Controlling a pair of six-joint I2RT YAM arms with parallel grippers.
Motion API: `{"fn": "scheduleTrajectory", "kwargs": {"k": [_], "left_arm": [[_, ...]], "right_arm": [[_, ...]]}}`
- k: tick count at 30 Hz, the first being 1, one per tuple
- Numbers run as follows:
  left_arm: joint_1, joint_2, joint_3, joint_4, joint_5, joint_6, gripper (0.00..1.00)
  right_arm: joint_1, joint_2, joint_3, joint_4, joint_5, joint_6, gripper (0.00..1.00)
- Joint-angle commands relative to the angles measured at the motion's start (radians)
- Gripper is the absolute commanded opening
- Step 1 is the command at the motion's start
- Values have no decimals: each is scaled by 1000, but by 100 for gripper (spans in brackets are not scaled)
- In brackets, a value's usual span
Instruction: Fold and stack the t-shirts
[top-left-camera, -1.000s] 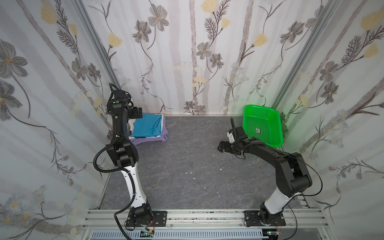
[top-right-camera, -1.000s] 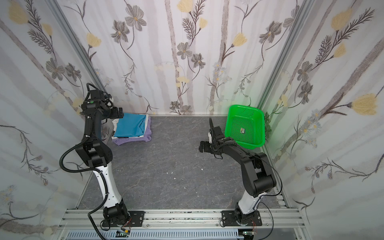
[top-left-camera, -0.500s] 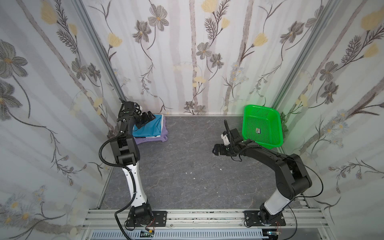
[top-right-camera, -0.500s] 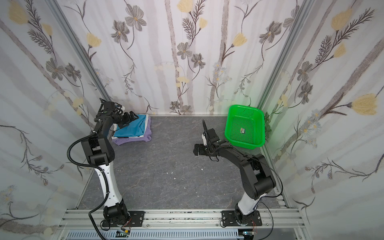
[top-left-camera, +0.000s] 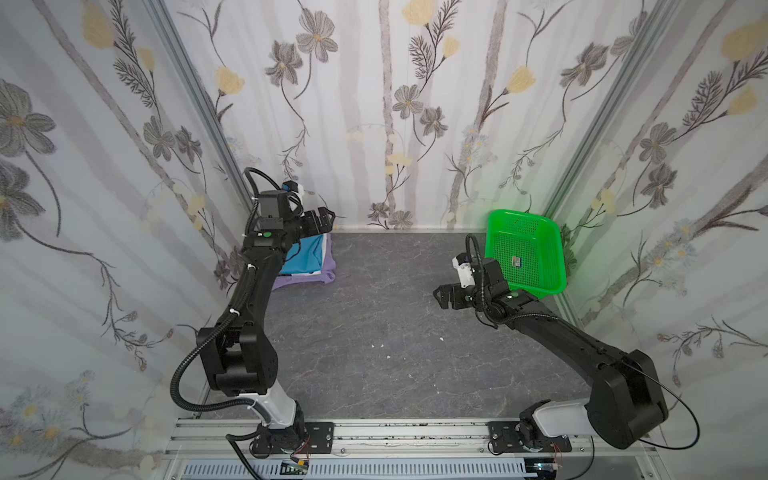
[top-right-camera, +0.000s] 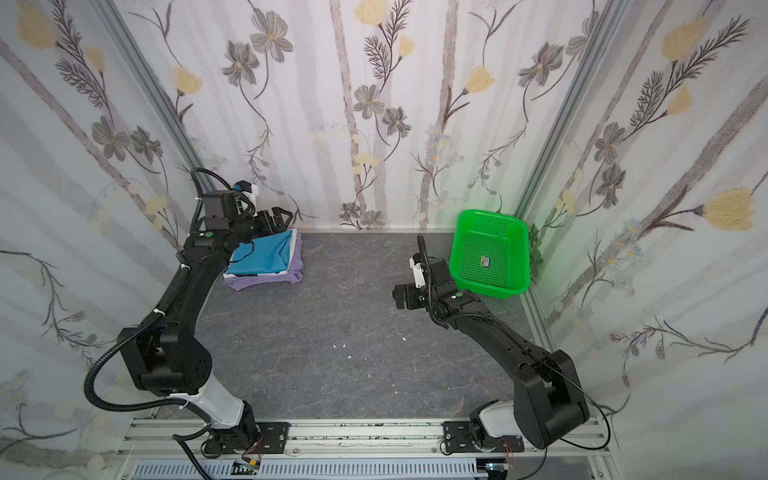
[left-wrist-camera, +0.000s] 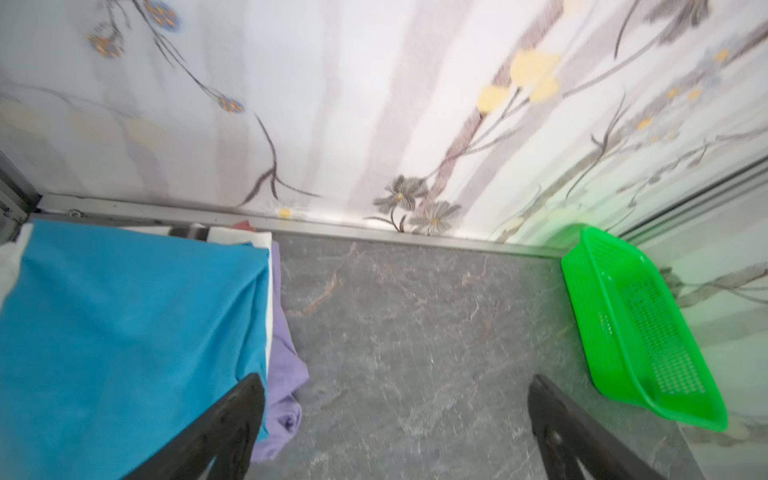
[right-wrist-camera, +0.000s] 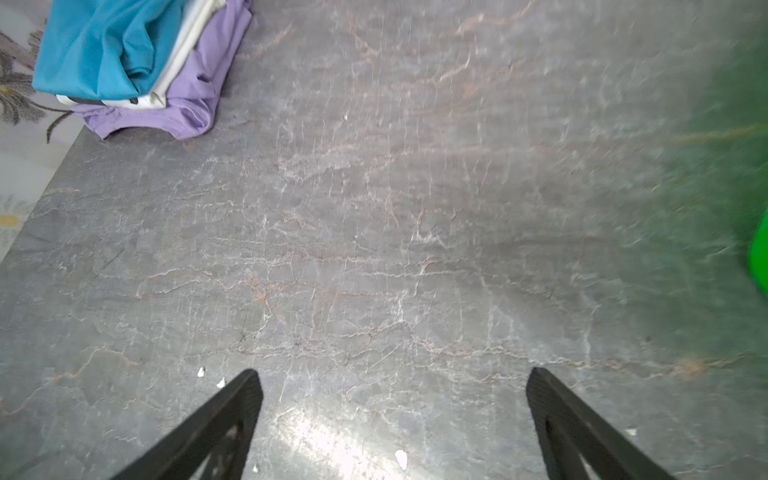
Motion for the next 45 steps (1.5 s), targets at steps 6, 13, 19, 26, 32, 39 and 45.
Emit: {"fn": "scheduleTrajectory", "kwargs": {"k": [6, 13, 19, 26, 32, 39, 45], "left_arm": [[-221, -181, -379, 246, -337, -48, 100], [-294, -212, -736, 602, -730, 227, 100], [-259, -131, -805, 734, -747, 237, 100], [-202, -16, -846, 992, -764, 303, 100], [-154, 84, -880, 1162, -626, 282, 100], [-154, 19, -842, 1035, -605, 285, 100], [-146, -150, -821, 831, -647, 289, 100]], "right_arm": [[5, -286, -322, 403, 248, -263, 100], [-56, -521, -734, 999, 396, -425, 100], [-167, -444, -814, 1181, 416, -411, 100], [-269, -260, -865, 1433, 348, -309, 100], [-349, -128, -854, 1582, 296, -277, 100], [-414, -40, -829, 1625, 267, -213, 100], [-431, -7, -804, 1599, 267, -189, 100]]}}
